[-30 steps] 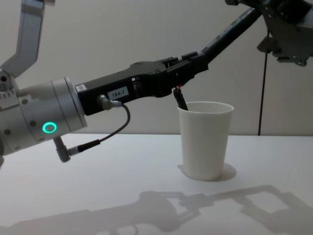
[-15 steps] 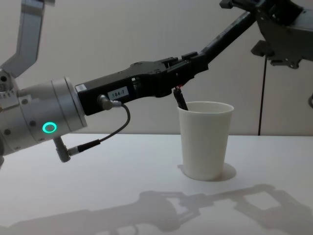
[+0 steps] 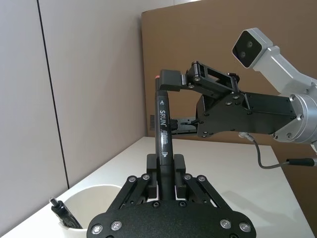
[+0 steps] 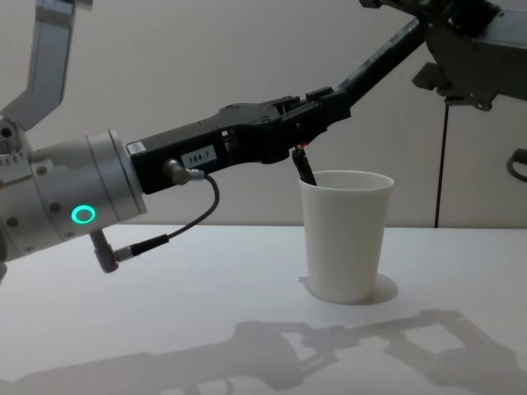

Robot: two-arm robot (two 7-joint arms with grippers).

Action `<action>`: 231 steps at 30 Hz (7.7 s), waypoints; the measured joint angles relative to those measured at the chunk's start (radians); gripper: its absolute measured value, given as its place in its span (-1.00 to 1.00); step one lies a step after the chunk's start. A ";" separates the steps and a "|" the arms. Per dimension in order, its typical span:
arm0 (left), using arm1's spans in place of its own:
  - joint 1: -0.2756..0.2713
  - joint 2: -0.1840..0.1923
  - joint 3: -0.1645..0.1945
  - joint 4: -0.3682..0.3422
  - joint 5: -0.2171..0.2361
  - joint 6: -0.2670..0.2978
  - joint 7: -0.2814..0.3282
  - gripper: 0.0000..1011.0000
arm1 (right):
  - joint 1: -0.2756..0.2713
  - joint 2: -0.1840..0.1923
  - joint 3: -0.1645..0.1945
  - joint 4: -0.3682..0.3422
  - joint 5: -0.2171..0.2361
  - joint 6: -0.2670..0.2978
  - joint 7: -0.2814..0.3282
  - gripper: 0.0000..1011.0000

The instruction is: Place the pen into the pen holder.

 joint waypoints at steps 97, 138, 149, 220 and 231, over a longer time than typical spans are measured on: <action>0.000 0.000 0.000 0.000 0.000 0.000 0.000 0.98 | 0.076 0.054 -0.040 0.048 -0.120 -0.081 0.014 -0.61; 0.000 0.000 0.000 0.000 0.000 0.000 0.000 0.98 | 0.183 0.139 -0.072 0.179 -0.409 -0.203 0.096 -0.61; 0.000 0.000 0.000 0.000 0.000 0.000 0.000 0.98 | 0.217 0.141 -0.115 0.241 -0.502 -0.236 0.112 -0.61; 0.000 0.000 0.000 0.000 0.000 0.000 0.000 0.98 | 0.241 0.055 -0.115 0.329 -0.589 -0.304 0.119 0.98; 0.000 0.000 0.000 0.000 0.000 0.000 0.000 0.98 | 0.205 0.051 -0.073 0.255 -0.577 -0.289 0.091 0.98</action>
